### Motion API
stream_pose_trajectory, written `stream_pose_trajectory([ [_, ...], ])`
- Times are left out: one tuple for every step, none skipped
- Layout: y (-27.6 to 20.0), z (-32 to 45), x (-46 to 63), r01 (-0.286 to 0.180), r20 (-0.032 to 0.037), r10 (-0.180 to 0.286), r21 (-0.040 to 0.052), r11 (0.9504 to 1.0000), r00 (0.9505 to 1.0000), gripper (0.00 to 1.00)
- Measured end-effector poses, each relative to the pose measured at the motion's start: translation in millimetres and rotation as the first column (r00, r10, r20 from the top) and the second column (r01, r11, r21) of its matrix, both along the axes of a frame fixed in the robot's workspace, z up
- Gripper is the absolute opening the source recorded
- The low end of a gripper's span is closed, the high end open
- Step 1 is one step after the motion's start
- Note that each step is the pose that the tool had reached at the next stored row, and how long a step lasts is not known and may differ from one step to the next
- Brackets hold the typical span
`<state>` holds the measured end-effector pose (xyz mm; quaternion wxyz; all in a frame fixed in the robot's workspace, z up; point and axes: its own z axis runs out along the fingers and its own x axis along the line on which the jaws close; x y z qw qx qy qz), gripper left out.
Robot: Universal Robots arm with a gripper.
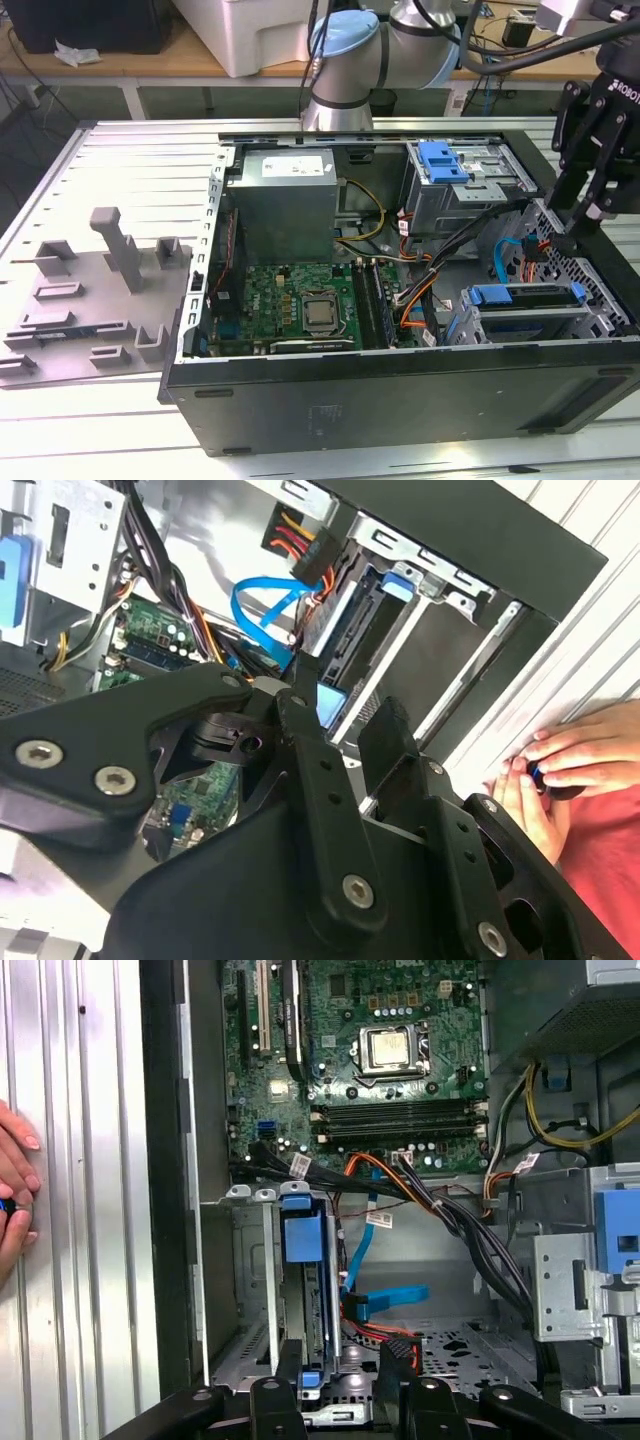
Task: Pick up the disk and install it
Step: 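Insert the first disk wire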
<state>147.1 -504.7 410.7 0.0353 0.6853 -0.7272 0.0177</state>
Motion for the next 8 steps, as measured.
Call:
stream_pose_trajectory([
  [1.1, -0.3, 0.5, 0.002, 0.0, -0.002, -0.0005, 1.0, 1.0, 0.44],
  [2.2, -0.6, 1.0, 0.005, 0.0, -0.005, -0.0011, 1.0, 1.0, 0.44],
  [3.3, -1.0, 1.5, 0.007, 0.0, -0.007, -0.0017, 1.0, 1.0, 0.44],
  [4.8, -1.5, 2.2, 0.01, 0.0, -0.01, -0.0028, 0.9999, 1.0, 0.44],
  [6.5, -2.1, 3.2, 0.013, 0.0, -0.013, -0.0036, 0.9999, 0.9999, 0.44],
  [7.6, -2.4, 3.9, 0.015, 0.0, -0.015, -0.0039, 0.9999, 0.9999, 0.44],
  [9.0, -2.9, 4.5, 0.018, 0.0001, -0.018, -0.0041, 0.9998, 0.9998, 0.44],
  [10.2, -3.3, 5.1, 0.02, 0.0, -0.02, -0.0041, 0.9998, 0.9998, 0.44],
])
